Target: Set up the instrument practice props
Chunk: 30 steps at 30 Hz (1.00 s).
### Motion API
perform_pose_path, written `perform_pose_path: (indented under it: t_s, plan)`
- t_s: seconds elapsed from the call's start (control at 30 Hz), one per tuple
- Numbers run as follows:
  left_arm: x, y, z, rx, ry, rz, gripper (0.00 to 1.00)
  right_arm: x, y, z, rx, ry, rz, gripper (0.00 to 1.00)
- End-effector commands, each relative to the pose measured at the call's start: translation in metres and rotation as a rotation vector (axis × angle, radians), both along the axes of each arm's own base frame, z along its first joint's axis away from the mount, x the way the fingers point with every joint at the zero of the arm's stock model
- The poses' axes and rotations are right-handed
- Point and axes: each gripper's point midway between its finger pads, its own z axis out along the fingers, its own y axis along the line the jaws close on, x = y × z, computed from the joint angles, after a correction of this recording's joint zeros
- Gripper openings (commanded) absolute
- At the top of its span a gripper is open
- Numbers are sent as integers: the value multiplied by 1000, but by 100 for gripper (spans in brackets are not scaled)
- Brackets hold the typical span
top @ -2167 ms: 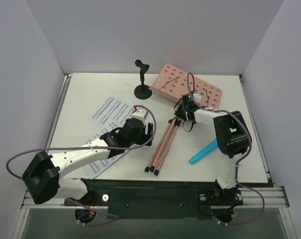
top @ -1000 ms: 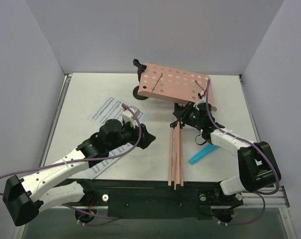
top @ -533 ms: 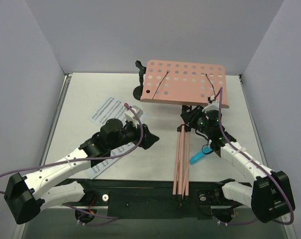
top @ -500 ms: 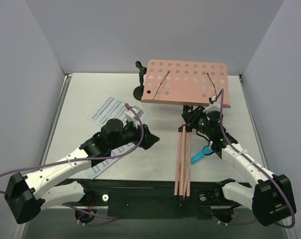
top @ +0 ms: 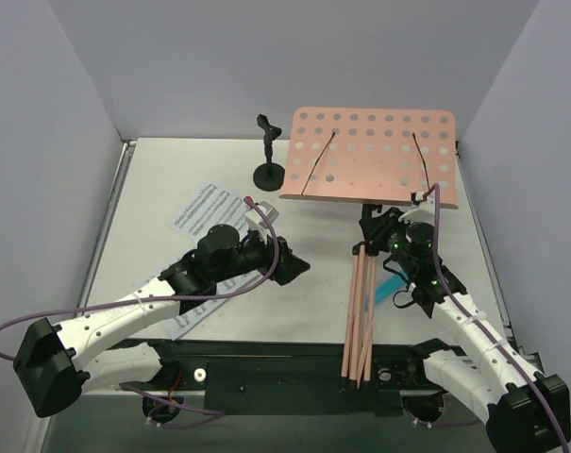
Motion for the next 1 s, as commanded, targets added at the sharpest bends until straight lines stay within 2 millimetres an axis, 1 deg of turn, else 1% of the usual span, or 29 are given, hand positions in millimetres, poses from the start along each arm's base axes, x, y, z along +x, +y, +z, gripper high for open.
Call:
perform_pose_path:
  t_s: [0.0, 0.13, 0.23, 0.3, 0.43, 0.47, 0.57, 0.7, 0.73, 0.77, 0.83, 0.97]
  plan:
    - [-13, -16, 33, -134, -38, -83, 83, -6, -6, 158, 260, -470, -35, 0]
    - [-26, -24, 49, -210, -40, -132, 82, -17, -12, 184, 325, -529, -46, 0]
    - [-32, -29, 54, -237, -38, -153, 82, -25, -16, 198, 362, -562, -54, 0]
    - [-35, -31, 57, -250, -38, -165, 83, -28, -18, 204, 386, -578, -62, 0]
    - [-40, -39, 59, -265, -30, -187, 82, -39, -21, 221, 450, -625, -52, 0]
    - [-43, -41, 61, -270, -31, -198, 83, -42, -20, 227, 469, -638, -41, 0]
    - [-48, -47, 59, -265, -28, -218, 82, -51, -18, 243, 504, -673, -10, 0]
    - [-47, -52, 59, -271, -34, -216, 83, -63, -13, 263, 527, -713, 48, 0]
    - [-48, -53, 61, -276, -38, -219, 82, -65, -11, 265, 530, -717, 68, 0]
    - [-46, -55, 57, -270, -31, -218, 82, -69, -9, 270, 532, -727, 84, 0]
    - [-47, -58, 56, -272, -30, -229, 82, -75, -7, 277, 540, -738, 110, 0]
    - [-47, -65, 58, -289, -27, -249, 83, -85, -1, 289, 552, -764, 166, 0]
